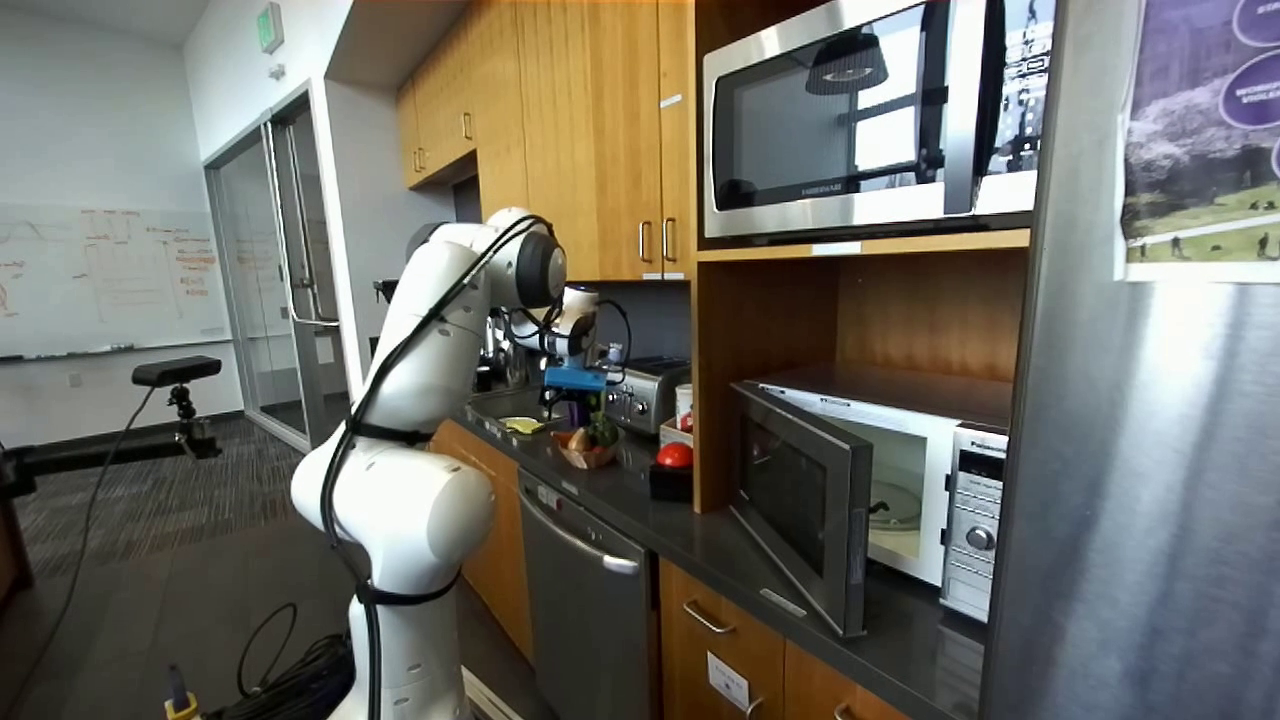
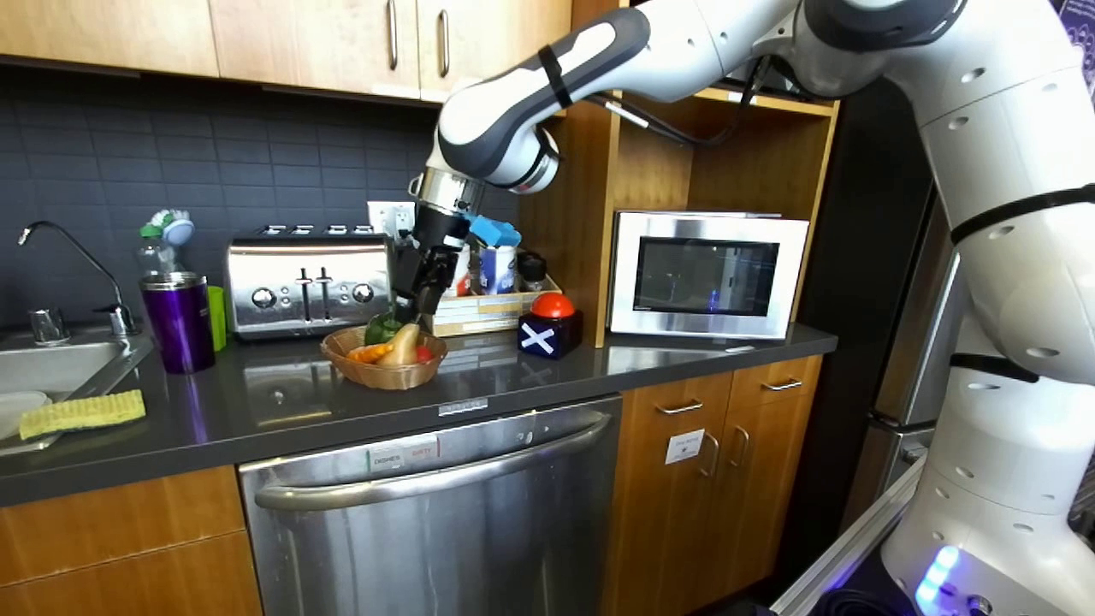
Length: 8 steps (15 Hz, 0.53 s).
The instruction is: Remove the pear from the basket
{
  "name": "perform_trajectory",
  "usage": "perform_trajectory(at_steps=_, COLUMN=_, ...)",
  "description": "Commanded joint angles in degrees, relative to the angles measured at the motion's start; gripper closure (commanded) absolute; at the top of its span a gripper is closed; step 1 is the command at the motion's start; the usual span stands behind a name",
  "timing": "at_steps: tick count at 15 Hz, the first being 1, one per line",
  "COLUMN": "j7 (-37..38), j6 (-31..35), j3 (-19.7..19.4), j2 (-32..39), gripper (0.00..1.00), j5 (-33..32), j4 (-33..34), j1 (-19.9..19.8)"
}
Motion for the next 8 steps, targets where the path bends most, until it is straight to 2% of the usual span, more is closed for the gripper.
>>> perform_trajectory(at_steps=1, j7=-2.26, j6=0.67, j3=-0.16, j2=3.54, gripper=0.00, j5=-1.09, j4=4.37, j1=0.53)
perform_trajectory(at_steps=4, j7=-3.95, j6=0.24, j3=0.01, j2=4.90, gripper=0.00, j5=-0.78, j4=6.50, j1=-0.06)
perform_trajectory(at_steps=5, j7=-4.36, j6=0.29, j3=-0.01, j2=5.23, gripper=0.07, j5=-0.76, j4=7.01, j1=-0.20)
perform_trajectory(at_steps=6, j7=-4.80, j6=0.16, j3=-0.07, j2=5.55, gripper=0.26, j5=-0.70, j4=7.50, j1=-0.43)
perform_trajectory(at_steps=8, j7=-5.31, j6=0.21, j3=-0.19, j2=5.79, gripper=0.39, j5=-0.62, j4=8.00, j1=-0.80)
